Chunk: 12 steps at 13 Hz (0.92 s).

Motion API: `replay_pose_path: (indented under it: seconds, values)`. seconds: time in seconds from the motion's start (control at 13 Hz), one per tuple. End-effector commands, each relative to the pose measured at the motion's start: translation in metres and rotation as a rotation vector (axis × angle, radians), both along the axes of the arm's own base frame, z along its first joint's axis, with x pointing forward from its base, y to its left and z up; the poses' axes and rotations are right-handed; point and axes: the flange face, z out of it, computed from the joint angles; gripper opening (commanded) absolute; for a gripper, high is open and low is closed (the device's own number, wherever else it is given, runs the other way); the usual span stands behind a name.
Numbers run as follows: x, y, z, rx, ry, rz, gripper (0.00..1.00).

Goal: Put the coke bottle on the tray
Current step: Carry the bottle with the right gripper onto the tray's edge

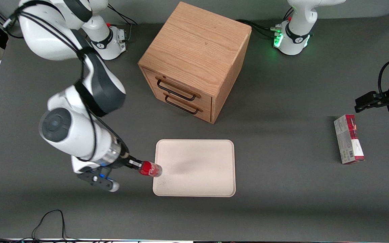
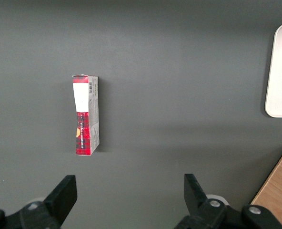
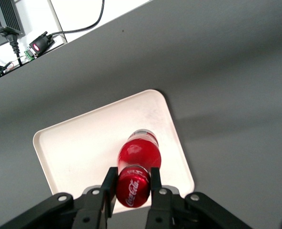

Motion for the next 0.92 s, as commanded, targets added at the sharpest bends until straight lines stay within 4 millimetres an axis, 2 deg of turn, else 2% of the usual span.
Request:
replay_pose_path:
  seconds: [0.0,0.08,0.15,0.31,0.46,0.54,0.85]
  values:
    - [0.006,0.012,-0.015,-0.05,-0.058,-0.03,0.0]
    - [0.007,0.021,-0.035,-0.085,-0.072,-0.029,0.0]
    - [0.009,0.023,-0.043,-0.092,-0.083,-0.034,0.0]
    - [0.012,0.021,-0.052,-0.102,-0.085,-0.036,0.0]
    - [0.011,0.032,-0.07,-0.12,-0.094,-0.021,0.0]
    - [0.012,0.028,-0.073,-0.138,-0.098,-0.026,0.0]
    - [0.011,0.033,-0.09,-0.15,-0.083,-0.017,0.0]
